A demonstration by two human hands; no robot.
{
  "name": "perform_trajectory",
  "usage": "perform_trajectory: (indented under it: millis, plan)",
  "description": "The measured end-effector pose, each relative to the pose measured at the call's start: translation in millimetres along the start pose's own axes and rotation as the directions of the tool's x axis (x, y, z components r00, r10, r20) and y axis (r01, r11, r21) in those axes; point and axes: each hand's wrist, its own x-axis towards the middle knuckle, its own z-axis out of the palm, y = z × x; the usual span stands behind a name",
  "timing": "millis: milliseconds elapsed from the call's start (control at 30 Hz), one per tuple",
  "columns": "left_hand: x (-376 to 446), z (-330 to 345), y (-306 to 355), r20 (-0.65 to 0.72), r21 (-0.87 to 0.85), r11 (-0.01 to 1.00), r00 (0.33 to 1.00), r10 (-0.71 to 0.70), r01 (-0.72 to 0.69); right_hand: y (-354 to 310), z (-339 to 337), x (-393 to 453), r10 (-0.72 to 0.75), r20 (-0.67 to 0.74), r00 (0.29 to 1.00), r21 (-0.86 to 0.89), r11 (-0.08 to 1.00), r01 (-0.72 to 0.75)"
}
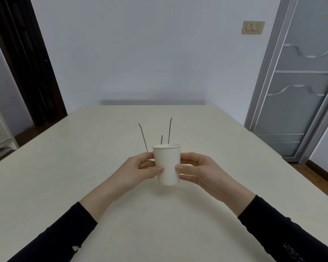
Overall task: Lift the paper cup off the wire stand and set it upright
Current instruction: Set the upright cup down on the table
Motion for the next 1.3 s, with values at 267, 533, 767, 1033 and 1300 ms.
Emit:
perform_trajectory:
  millis: [267, 533, 767, 1033, 1300]
  plan:
    - [3, -1, -3, -0.006, 0.053, 0.997, 0.998, 0.058, -0.057, 3, -2, 0, -0.025, 0.01, 1.0, -0.083, 0.996, 0.026]
    - [2, -1, -10, -0.017, 0.101, 0.991, 0.996, 0.09, -0.088, 7, 2, -1, -0.054, -0.017, 0.998, -0.168, 0.984, 0.05]
    - [4, 0, -16, -0.006, 0.095, 0.991, 0.995, 0.099, -0.098, 9, 4, -1, -0.053, -0.032, 0.998, -0.225, 0.973, 0.044]
    - [3, 5, -23, 0.002, 0.115, 0.991, 0.997, 0.073, -0.072, 15, 8, -2, -0.041, -0.049, 0.998, -0.298, 0.954, 0.025]
    - [6, 6, -34, -0.006, 0.137, 0.99, 0.999, 0.042, -0.041, 26, 8, -1, -0.038, -0.051, 0.998, -0.362, 0.932, 0.017]
